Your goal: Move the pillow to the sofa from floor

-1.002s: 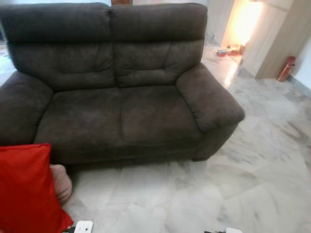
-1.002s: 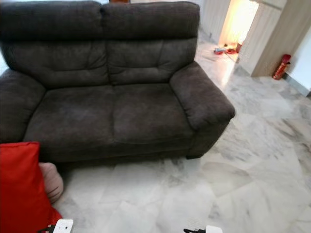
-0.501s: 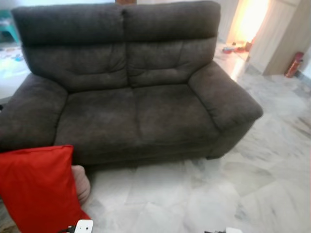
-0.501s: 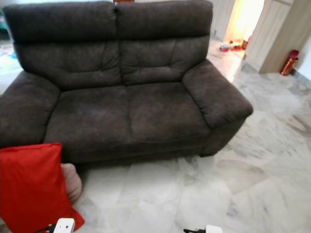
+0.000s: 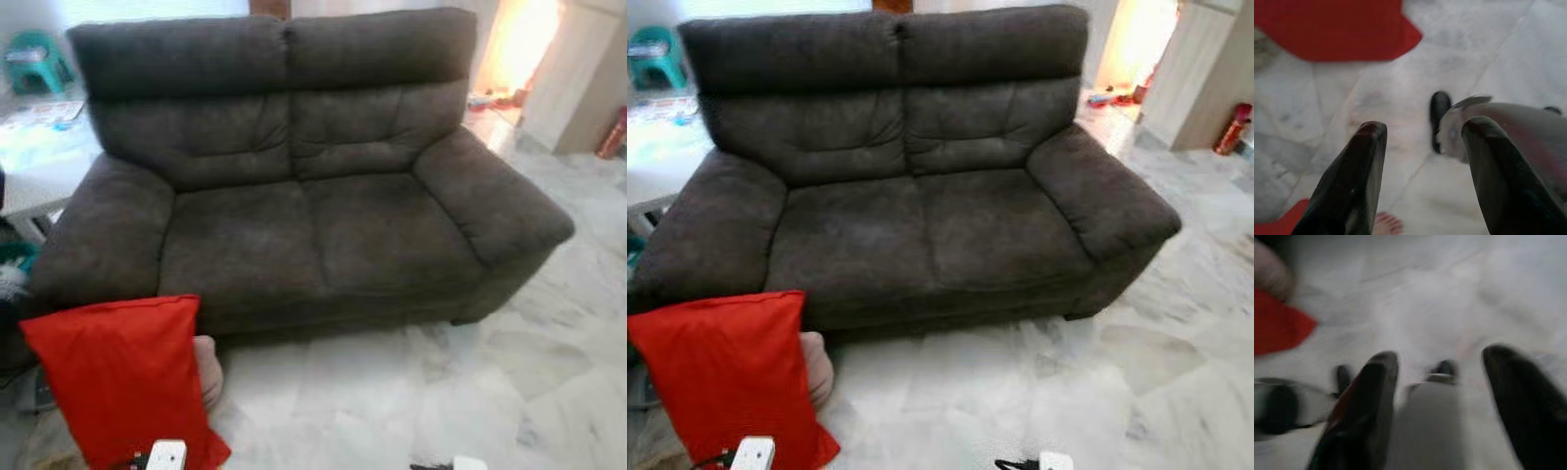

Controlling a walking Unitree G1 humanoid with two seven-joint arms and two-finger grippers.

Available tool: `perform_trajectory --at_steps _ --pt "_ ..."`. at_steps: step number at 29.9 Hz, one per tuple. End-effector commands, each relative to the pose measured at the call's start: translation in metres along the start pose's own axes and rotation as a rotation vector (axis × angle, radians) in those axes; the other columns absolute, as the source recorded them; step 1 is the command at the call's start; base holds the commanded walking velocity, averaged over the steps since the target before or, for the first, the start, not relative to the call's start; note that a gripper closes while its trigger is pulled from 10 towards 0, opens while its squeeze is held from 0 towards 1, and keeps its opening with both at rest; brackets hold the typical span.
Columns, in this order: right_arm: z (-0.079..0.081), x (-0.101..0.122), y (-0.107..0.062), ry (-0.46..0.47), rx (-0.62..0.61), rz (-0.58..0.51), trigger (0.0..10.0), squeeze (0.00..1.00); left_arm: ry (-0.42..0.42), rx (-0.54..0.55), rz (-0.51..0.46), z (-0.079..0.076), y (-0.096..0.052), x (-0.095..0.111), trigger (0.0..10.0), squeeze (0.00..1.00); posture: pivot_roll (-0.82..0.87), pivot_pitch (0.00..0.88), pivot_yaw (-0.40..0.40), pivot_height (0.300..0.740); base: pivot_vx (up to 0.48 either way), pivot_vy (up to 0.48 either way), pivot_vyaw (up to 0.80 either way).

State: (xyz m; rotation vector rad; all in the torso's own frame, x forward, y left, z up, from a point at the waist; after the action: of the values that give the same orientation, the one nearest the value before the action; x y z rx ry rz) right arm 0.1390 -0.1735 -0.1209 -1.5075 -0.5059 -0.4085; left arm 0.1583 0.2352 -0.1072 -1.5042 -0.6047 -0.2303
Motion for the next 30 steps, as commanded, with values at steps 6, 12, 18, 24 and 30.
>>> perform_trajectory --at_steps 6,12,18,24,30 --pt "-0.0085 -0.0038 -0.002 -0.01 -0.017 0.01 10.0 0.0 0.009 -0.006 0.007 -0.0034 0.0005 -0.0014 10.0 0.0 0.09 0.0 -0.039 0.74 0.0 0.0 0.0" --pt "-0.0089 -0.0042 -0.0021 -0.031 -0.014 0.015 10.0 0.0 0.005 -0.01 0.007 -0.0036 0.0004 -0.0019 10.0 0.0 0.09 0.0 -0.042 0.74 0.0 0.0 0.49" --pt "-0.0082 -0.0047 -0.0021 -0.033 -0.006 0.017 10.0 0.0 0.001 -0.011 0.003 -0.0034 0.0003 -0.0016 10.0 0.0 0.09 0.0 -0.045 0.74 0.0 0.0 0.8" --pt "-0.0077 -0.0048 -0.0021 -0.035 -0.002 0.018 10.0 0.0 0.016 -0.009 0.007 -0.0028 0.0003 -0.0016 10.0 0.0 0.09 0.0 -0.044 0.74 0.0 0.0 0.8" --pt "-0.0073 -0.0049 -0.0021 -0.036 0.001 0.018 10.0 0.0 0.033 -0.011 0.009 -0.0027 0.0003 -0.0013 10.0 0.0 0.09 0.0 -0.044 0.74 0.0 0.0 0.8"
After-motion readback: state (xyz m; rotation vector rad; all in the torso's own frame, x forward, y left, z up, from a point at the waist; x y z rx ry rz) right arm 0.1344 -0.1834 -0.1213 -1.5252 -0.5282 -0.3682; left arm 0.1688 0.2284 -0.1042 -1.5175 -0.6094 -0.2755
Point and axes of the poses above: a point about 5 cm out from each wrist's last joint towards the gripper, its own y axis pointing out of the wrist towards the gripper, its own x axis along the axis of the wrist's last joint, z = x × y, the point moved 2 cm from there along y, pointing out of the wrist towards the gripper, and after that the axes turned 14 degrees about -y, right-handed, at the moved point
